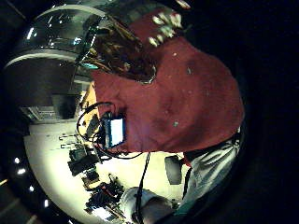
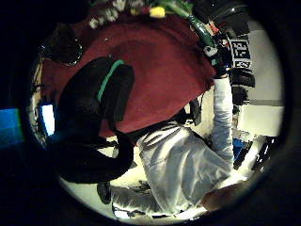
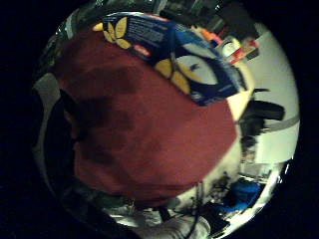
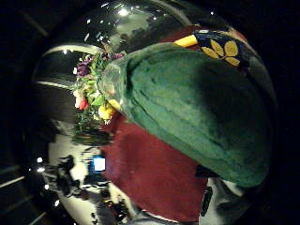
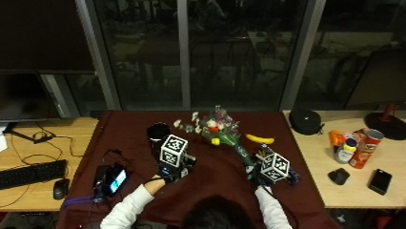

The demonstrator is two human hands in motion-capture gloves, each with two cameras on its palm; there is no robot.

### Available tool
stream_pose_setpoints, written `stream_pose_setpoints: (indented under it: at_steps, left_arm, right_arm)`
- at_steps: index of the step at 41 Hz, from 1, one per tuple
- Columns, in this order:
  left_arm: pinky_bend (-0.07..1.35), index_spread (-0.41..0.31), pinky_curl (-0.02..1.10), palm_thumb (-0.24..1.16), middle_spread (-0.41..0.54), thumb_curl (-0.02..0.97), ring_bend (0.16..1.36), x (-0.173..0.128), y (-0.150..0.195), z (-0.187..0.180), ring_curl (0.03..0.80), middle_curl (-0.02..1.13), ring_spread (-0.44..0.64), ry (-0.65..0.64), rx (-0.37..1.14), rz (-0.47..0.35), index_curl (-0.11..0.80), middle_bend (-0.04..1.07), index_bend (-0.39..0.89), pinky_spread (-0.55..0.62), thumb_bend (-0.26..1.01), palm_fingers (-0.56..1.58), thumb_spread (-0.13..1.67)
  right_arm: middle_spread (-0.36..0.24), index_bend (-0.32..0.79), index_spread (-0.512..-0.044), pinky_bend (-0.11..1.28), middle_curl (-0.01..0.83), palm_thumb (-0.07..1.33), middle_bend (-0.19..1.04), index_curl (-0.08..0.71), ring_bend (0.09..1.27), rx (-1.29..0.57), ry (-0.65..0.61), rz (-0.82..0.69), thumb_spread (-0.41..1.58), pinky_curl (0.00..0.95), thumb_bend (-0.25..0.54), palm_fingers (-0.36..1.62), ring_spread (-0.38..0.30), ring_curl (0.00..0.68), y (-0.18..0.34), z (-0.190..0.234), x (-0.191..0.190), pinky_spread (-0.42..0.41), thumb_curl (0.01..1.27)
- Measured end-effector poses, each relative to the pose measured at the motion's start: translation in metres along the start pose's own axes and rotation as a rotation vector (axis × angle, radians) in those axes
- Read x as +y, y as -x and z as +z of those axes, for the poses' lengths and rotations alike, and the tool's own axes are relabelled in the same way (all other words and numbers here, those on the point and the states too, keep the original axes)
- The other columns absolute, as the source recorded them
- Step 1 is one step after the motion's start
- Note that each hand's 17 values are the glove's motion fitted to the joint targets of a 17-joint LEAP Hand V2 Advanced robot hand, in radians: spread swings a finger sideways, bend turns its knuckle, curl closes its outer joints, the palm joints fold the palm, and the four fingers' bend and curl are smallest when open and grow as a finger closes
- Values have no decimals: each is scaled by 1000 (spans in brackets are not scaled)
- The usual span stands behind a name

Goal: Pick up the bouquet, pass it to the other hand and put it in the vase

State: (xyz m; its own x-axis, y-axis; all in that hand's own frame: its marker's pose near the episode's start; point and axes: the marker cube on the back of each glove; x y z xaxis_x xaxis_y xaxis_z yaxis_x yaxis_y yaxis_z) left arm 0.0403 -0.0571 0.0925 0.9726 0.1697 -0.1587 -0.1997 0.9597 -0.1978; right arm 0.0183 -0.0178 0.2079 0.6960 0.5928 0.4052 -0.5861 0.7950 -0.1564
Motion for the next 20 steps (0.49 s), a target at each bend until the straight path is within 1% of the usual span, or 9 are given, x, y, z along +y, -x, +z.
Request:
stream_pose_setpoints:
  at_steps: [2,6,8,10,13,15,17,18,20]
  left_arm:
    - [216,-110,349,259,30,256,373,-3,1,-4,311,302,119,-19,37,4,416,154,180,135,-14,561,1237]
    - [208,-109,348,259,28,256,362,-15,2,-16,310,303,123,-52,193,18,421,155,190,137,-15,558,1237]
    - [206,-110,351,259,29,256,345,-22,3,-25,307,303,137,-52,256,19,426,151,200,143,-15,543,1237]
    - [190,-102,347,268,44,258,322,-29,4,-38,304,303,165,-48,308,17,434,150,218,163,-10,509,1239]
    - [181,-92,343,271,57,259,312,-42,5,-60,301,304,189,-60,408,20,440,151,229,181,-12,493,1239]
    - [175,-71,338,280,74,262,321,-51,2,-75,304,303,207,-85,510,37,440,153,215,208,-11,464,1236]
    - [201,-39,344,285,101,267,348,-60,-4,-88,311,300,224,-108,636,71,424,143,152,220,-14,412,1219]
    - [203,-29,345,284,109,267,357,-65,-7,-92,313,300,234,-110,699,92,421,145,147,227,-16,397,1214]
    - [234,14,354,288,144,271,398,-73,-13,-97,323,298,255,-90,818,132,385,146,56,248,-18,311,1186]
  right_arm:
    - [-186,446,-208,571,634,901,749,440,865,-170,1,0,1015,416,-9,1534,-205,529,8,-6,-3,-265,427]
    - [-182,502,-206,599,651,910,789,476,892,-469,-28,-26,1006,432,-16,1504,-202,540,37,-26,-6,-262,428]
    - [-181,515,-205,612,657,915,808,490,906,-547,-72,-54,996,440,-17,1489,-200,544,51,-34,-6,-262,431]
    - [-177,514,-201,627,663,976,820,500,929,-611,-117,-86,978,447,12,1470,-196,551,65,-41,-6,-262,452]
    - [-174,509,-198,647,667,1008,834,513,952,-722,-158,-141,952,456,13,1447,-192,555,87,-50,-5,-261,474]
    - [-172,504,-198,657,670,1022,845,520,964,-811,-166,-178,933,461,8,1437,-190,558,103,-53,-3,-261,488]
    - [-170,493,-195,666,672,1028,855,524,979,-912,-161,-222,910,465,-2,1427,-189,562,122,-57,0,-261,500]
    - [-170,484,-197,672,674,1029,859,525,986,-958,-163,-255,894,468,-7,1419,-188,564,131,-60,2,-261,508]
    - [-169,473,-197,680,676,1035,867,528,995,-1026,-185,-337,862,471,-12,1411,-187,565,146,-64,4,-260,523]
